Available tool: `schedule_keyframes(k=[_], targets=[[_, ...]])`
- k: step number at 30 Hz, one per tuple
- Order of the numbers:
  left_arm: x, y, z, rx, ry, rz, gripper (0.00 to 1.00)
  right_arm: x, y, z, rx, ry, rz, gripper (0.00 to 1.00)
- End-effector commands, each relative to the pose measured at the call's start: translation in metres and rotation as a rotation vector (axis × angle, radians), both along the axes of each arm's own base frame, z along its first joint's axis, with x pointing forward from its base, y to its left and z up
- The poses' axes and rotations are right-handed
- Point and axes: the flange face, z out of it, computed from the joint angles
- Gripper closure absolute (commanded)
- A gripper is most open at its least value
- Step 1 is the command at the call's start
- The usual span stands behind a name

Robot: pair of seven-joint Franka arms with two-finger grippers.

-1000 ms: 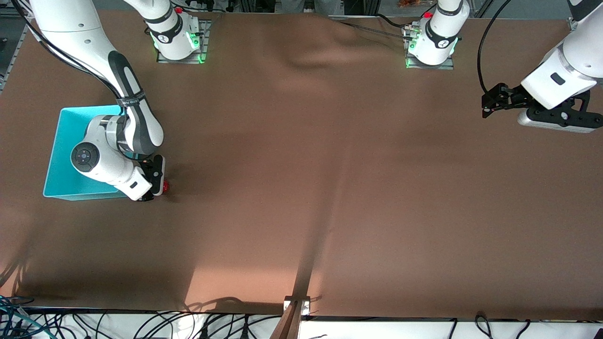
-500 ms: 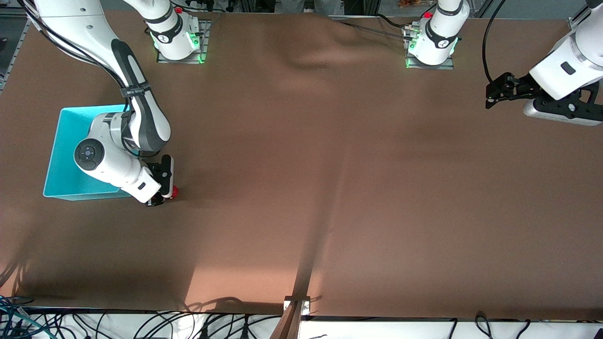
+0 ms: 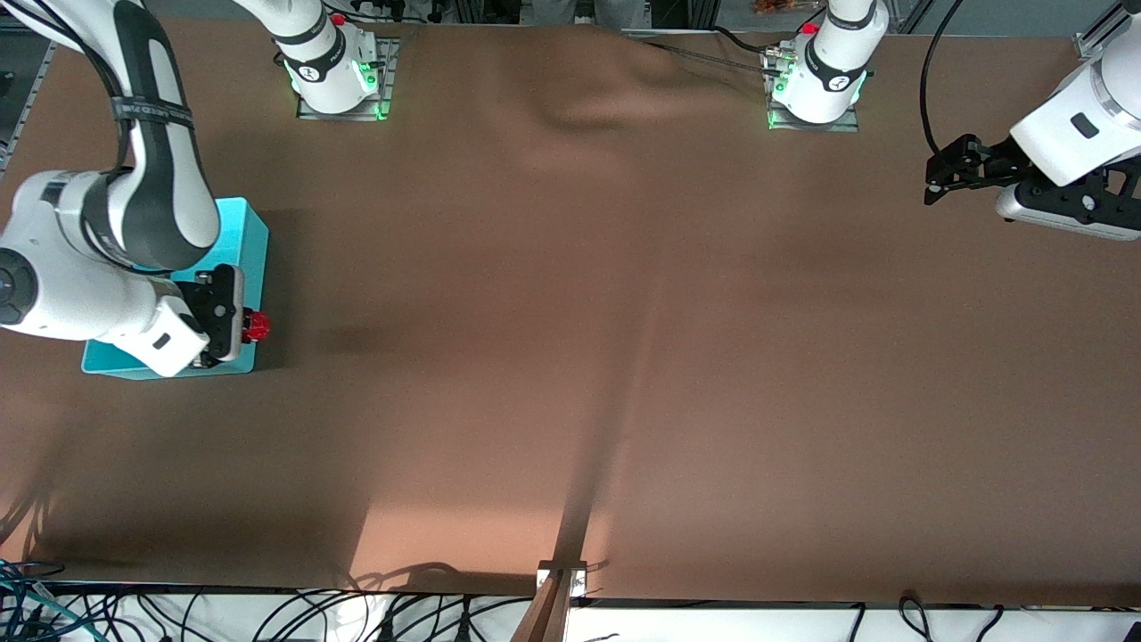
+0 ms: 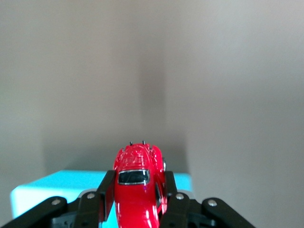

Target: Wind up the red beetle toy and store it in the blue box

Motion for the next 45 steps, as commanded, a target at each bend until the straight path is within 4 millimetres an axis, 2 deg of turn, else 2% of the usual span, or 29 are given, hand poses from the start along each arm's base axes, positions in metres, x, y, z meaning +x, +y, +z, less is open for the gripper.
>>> schedule_keyframes(k=[1, 7, 12, 18, 22, 24, 35, 41, 43, 44, 45], targets=[[0.003, -0.003, 0.000, -0.005, 0.018, -0.028, 0.00, -0.030, -0.044, 0.001, 0.004, 0.035, 0.038, 0.82], [0.003, -0.004, 0.000, -0.006, 0.024, -0.031, 0.00, -0.056, -0.090, -0.022, 0.029, 0.063, 0.066, 0.82], [0.003, -0.003, 0.000, -0.006, 0.023, -0.030, 0.00, -0.083, -0.122, -0.059, 0.043, 0.058, 0.086, 0.82], [0.006, 0.000, -0.003, -0.005, 0.014, -0.023, 0.00, -0.113, -0.137, -0.104, 0.053, 0.063, 0.058, 0.82], [0.007, 0.003, -0.003, 0.015, 0.009, -0.021, 0.00, -0.126, -0.151, -0.123, 0.050, 0.069, 0.021, 0.82], [0.006, -0.001, -0.002, 0.030, 0.006, -0.031, 0.00, -0.133, -0.159, -0.133, 0.055, 0.082, -0.005, 0.82], [0.009, 0.000, -0.002, 0.035, -0.013, -0.048, 0.00, -0.158, -0.177, -0.174, 0.109, 0.119, -0.123, 0.82], [0.009, 0.001, -0.003, 0.035, -0.013, -0.047, 0.00, -0.160, -0.177, -0.188, 0.124, 0.131, -0.143, 0.80], [0.010, 0.001, -0.003, 0.034, -0.014, -0.044, 0.00, -0.160, -0.176, -0.189, 0.130, 0.129, -0.143, 0.78], [0.010, 0.001, -0.003, 0.032, -0.016, -0.035, 0.00, -0.160, -0.175, -0.190, 0.134, 0.129, -0.142, 0.70], [0.011, 0.002, -0.004, 0.031, -0.015, -0.032, 0.00, -0.160, -0.175, -0.190, 0.137, 0.127, -0.147, 0.51]])
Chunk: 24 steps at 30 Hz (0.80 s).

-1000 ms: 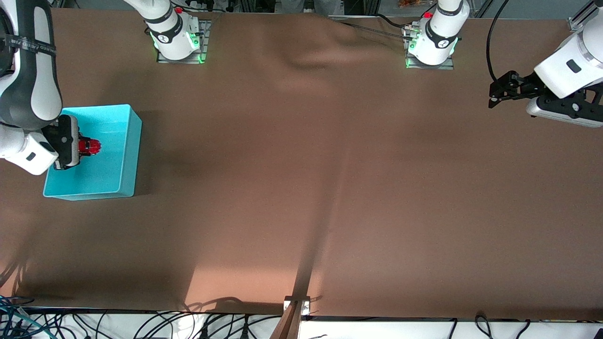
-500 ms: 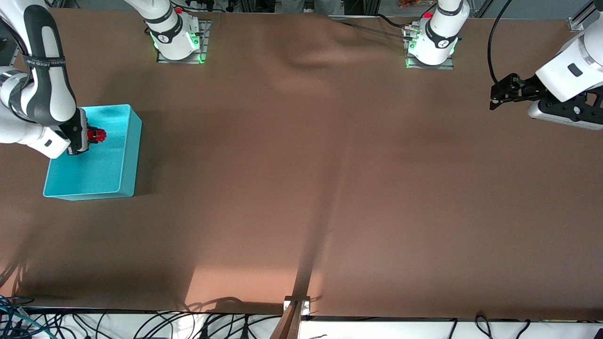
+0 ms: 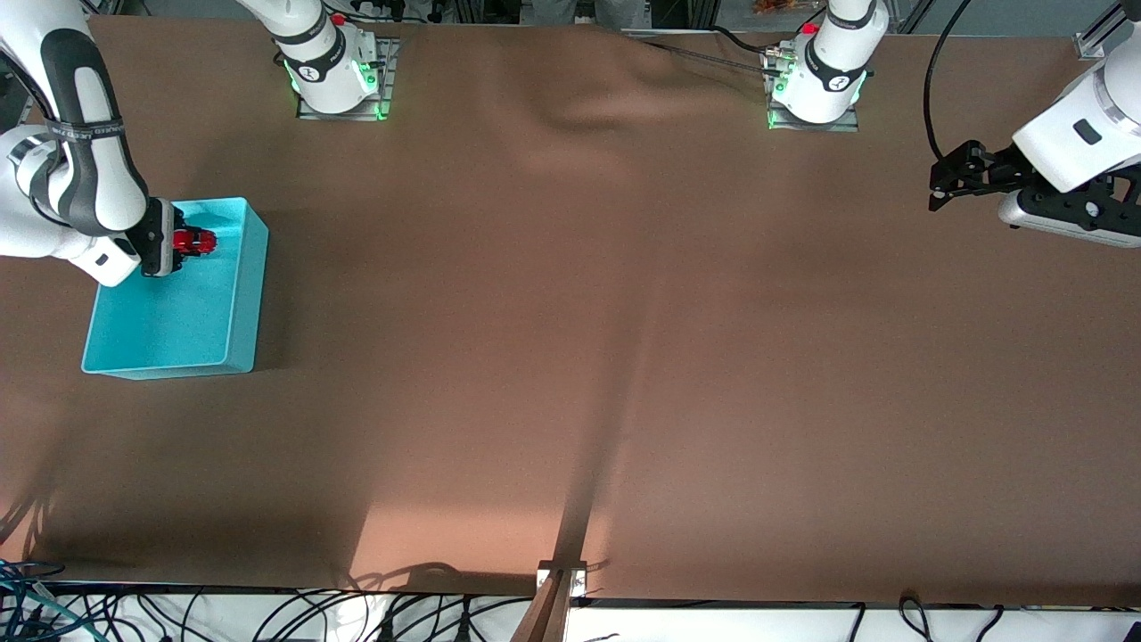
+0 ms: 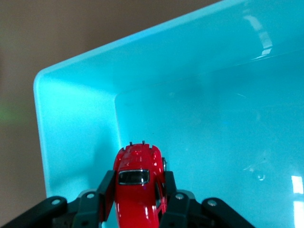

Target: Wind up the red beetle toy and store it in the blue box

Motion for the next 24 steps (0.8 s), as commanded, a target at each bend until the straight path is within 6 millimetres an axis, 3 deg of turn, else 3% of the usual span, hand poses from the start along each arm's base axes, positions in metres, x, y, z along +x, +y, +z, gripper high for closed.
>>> schedule_keyframes(k=[1, 3, 4, 8, 11, 19, 24], targets=[[0.005, 0.003, 0.003, 0.018, -0.017, -0.006, 0.00, -0.001, 0.002, -0.002, 0.032, -0.026, -0.014, 0.34], [0.006, 0.001, 0.003, 0.018, -0.022, -0.006, 0.00, 0.000, 0.003, -0.005, 0.041, -0.023, -0.024, 0.06], [0.006, 0.002, 0.003, 0.017, -0.022, -0.001, 0.00, 0.000, 0.003, -0.005, 0.045, -0.021, -0.026, 0.00], [0.007, 0.002, 0.002, 0.014, -0.020, 0.026, 0.00, 0.005, 0.006, 0.001, 0.056, -0.027, -0.015, 0.00], [0.007, 0.002, 0.002, 0.014, -0.020, 0.034, 0.00, 0.022, 0.016, 0.016, 0.073, -0.031, 0.016, 0.00], [0.006, 0.001, 0.003, 0.013, -0.022, 0.094, 0.00, 0.080, 0.036, 0.094, 0.103, -0.098, 0.086, 0.00], [0.006, 0.002, 0.004, 0.012, -0.020, 0.098, 0.00, 0.109, 0.066, 0.148, 0.084, -0.118, 0.063, 0.00]])
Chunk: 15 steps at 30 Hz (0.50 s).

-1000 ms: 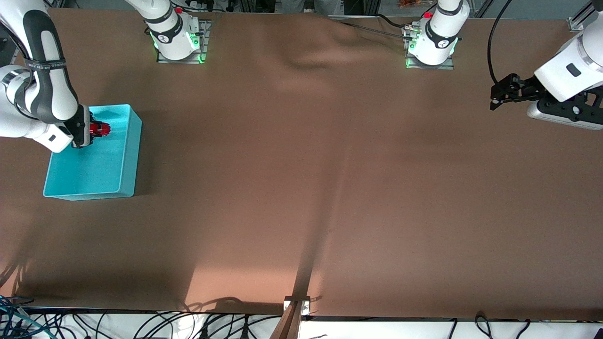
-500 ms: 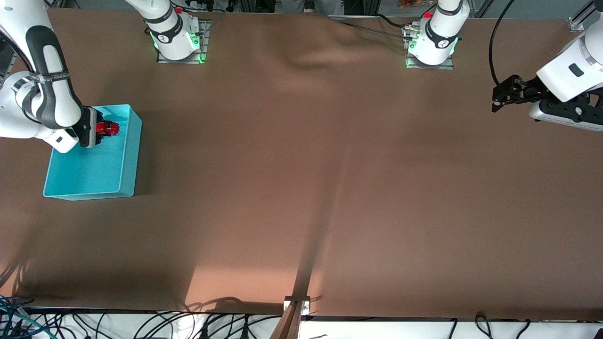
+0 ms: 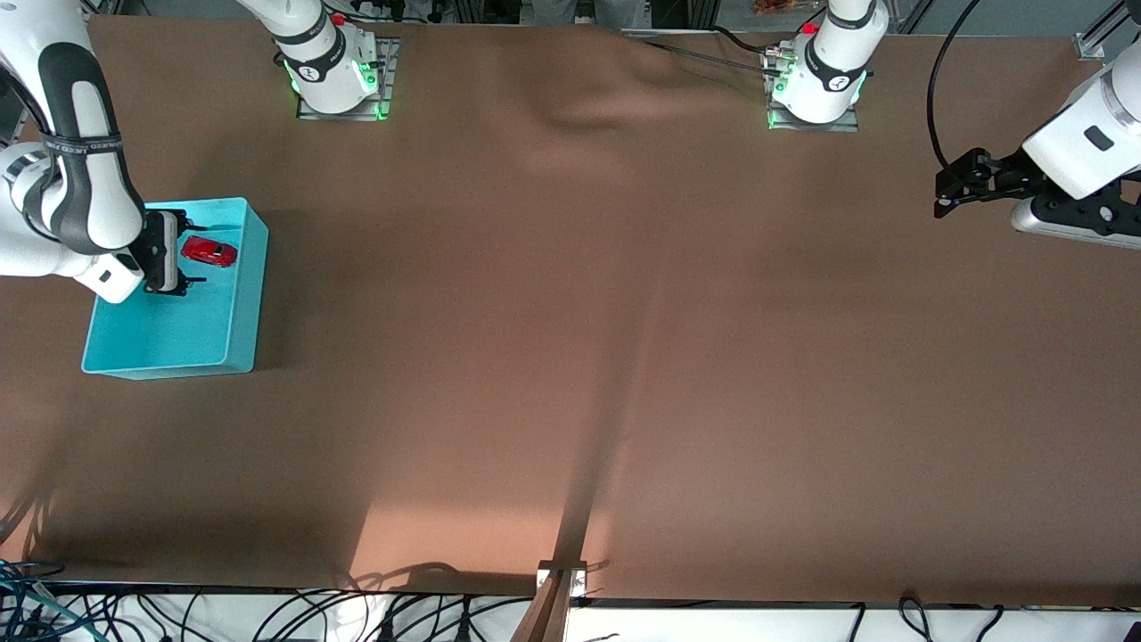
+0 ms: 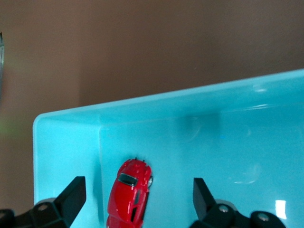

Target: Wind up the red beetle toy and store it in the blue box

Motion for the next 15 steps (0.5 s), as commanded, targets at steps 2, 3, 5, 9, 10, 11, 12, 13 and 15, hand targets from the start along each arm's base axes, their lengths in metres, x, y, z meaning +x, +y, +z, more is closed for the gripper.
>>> schedule_keyframes(k=[2, 3, 5, 9, 10, 11, 12, 13, 15], targets=[[0.004, -0.001, 0.006, 0.008, -0.012, 0.014, 0.00, 0.032, 0.033, 0.075, -0.007, -0.008, -0.084, 0.00], [0.004, -0.003, 0.006, 0.009, -0.012, 0.010, 0.00, 0.035, 0.037, 0.086, -0.017, -0.004, -0.117, 0.00], [0.004, -0.003, 0.004, 0.010, -0.006, 0.010, 0.00, 0.040, 0.045, 0.107, -0.041, 0.007, -0.199, 0.00], [0.003, -0.003, 0.004, 0.010, -0.004, 0.010, 0.00, 0.043, 0.075, 0.141, -0.095, 0.041, -0.360, 0.00], [0.003, -0.003, 0.004, 0.010, -0.004, 0.010, 0.00, 0.042, 0.081, 0.150, -0.117, 0.043, -0.415, 0.00], [0.003, -0.002, 0.004, 0.010, -0.004, 0.011, 0.00, 0.041, 0.088, 0.159, -0.140, 0.045, -0.485, 0.00], [0.003, -0.002, 0.004, 0.010, -0.004, 0.010, 0.00, 0.040, 0.094, 0.166, -0.165, 0.048, -0.555, 0.00], [0.003, -0.002, 0.004, 0.009, -0.004, 0.008, 0.00, 0.039, 0.103, 0.174, -0.192, 0.050, -0.620, 0.00], [0.003, -0.002, 0.004, 0.009, -0.004, 0.007, 0.00, 0.037, 0.121, 0.189, -0.257, 0.048, -0.745, 0.00]])
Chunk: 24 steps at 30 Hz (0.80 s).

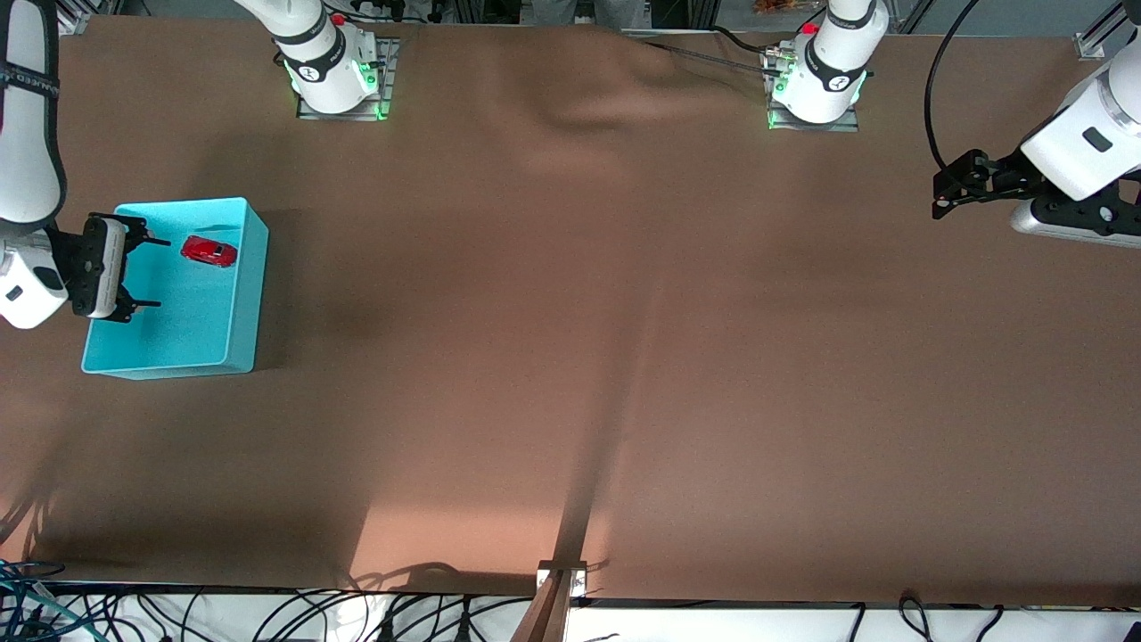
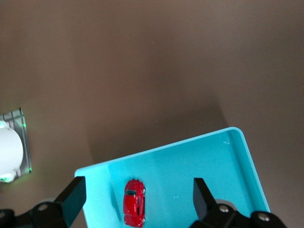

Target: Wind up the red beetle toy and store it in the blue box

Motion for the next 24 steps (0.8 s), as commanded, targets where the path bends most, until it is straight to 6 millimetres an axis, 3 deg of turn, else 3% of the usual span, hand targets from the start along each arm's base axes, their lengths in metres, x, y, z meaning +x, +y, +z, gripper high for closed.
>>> schedule_keyframes(k=[1, 5, 9, 10, 11, 20, 24], targets=[[0.004, 0.000, 0.004, 0.009, -0.004, 0.006, 0.00, -0.009, 0.042, 0.042, -0.149, 0.034, -0.344, 0.00], [0.004, 0.002, 0.005, 0.009, -0.006, 0.004, 0.00, -0.012, 0.071, 0.055, -0.229, 0.051, -0.515, 0.00], [0.004, 0.002, 0.005, 0.009, -0.006, 0.006, 0.00, -0.015, 0.085, 0.065, -0.302, 0.045, -0.689, 0.00], [0.004, 0.002, 0.005, 0.009, -0.006, 0.006, 0.00, -0.016, 0.088, 0.070, -0.313, 0.035, -0.723, 0.00], [0.004, 0.003, 0.005, 0.009, -0.006, 0.006, 0.00, -0.025, 0.105, 0.089, -0.356, 0.007, -0.872, 0.00], [0.004, 0.002, 0.005, 0.009, -0.006, 0.006, 0.00, -0.043, 0.132, 0.105, -0.418, -0.028, -0.962, 0.00], [0.007, 0.002, 0.002, 0.007, -0.002, 0.006, 0.00, -0.051, 0.136, 0.105, -0.433, -0.036, -0.945, 0.00]])
